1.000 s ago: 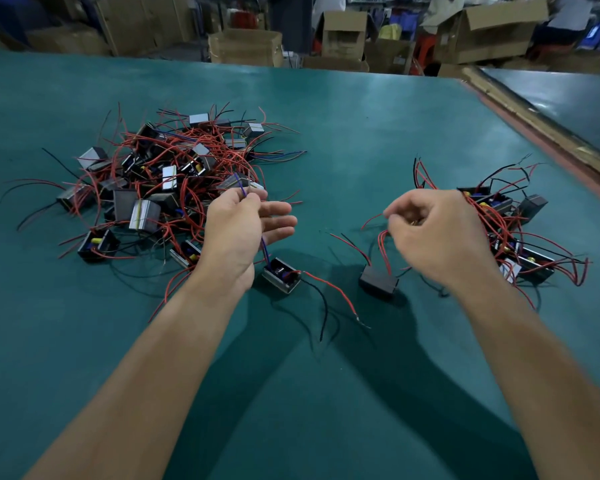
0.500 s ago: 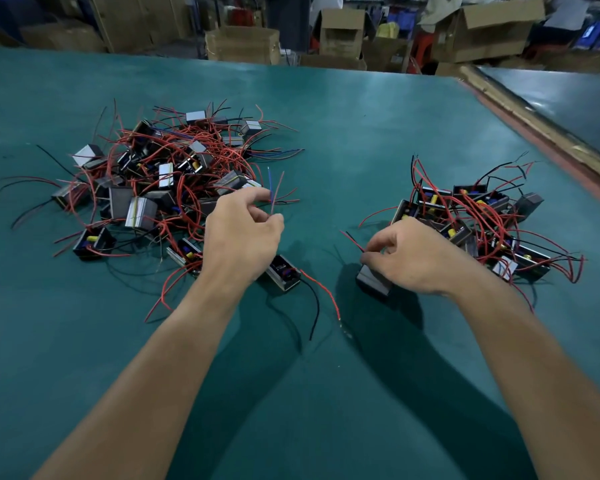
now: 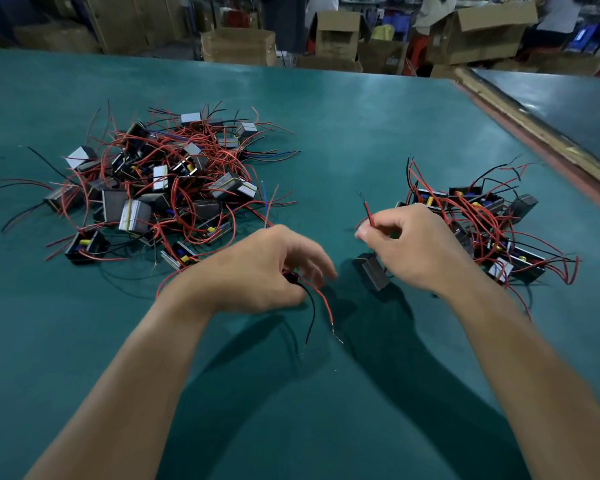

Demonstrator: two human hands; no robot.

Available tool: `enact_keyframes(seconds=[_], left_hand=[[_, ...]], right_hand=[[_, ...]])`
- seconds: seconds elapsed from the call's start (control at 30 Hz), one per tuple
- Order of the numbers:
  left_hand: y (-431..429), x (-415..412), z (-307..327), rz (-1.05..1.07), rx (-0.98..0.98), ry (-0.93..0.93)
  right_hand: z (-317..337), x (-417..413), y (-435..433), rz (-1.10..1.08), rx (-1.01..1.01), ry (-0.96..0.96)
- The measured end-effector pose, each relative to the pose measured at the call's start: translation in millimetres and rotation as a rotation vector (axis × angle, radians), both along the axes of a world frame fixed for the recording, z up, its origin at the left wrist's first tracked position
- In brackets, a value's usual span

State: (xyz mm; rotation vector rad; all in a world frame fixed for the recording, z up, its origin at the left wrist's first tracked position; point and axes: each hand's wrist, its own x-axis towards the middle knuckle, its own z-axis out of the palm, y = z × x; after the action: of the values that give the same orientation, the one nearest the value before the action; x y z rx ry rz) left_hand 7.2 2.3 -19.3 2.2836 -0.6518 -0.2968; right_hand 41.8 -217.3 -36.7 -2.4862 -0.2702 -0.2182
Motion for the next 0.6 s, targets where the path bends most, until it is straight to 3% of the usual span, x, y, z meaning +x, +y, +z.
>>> enact_keyframes(seconds=[0.17,0.3,0.5,0.6], left_hand=[[-6,5,-11,0.244,0.011,-0.127],[-11,6,-18,0.503,0.053,-0.223],[-10,6,-13,0.404,-0.241,0.133],[-14,8,-14,0.517,-0.383,0.114]], right_hand=[[2,-2,2,0.101,0.031,-0.037],[2,-4,0,0.074,-0.026,0.097],[4,-3,-5,-0.123,-0.134,0.023],[5,-5,-4,-0.106,-0.206,0.095]])
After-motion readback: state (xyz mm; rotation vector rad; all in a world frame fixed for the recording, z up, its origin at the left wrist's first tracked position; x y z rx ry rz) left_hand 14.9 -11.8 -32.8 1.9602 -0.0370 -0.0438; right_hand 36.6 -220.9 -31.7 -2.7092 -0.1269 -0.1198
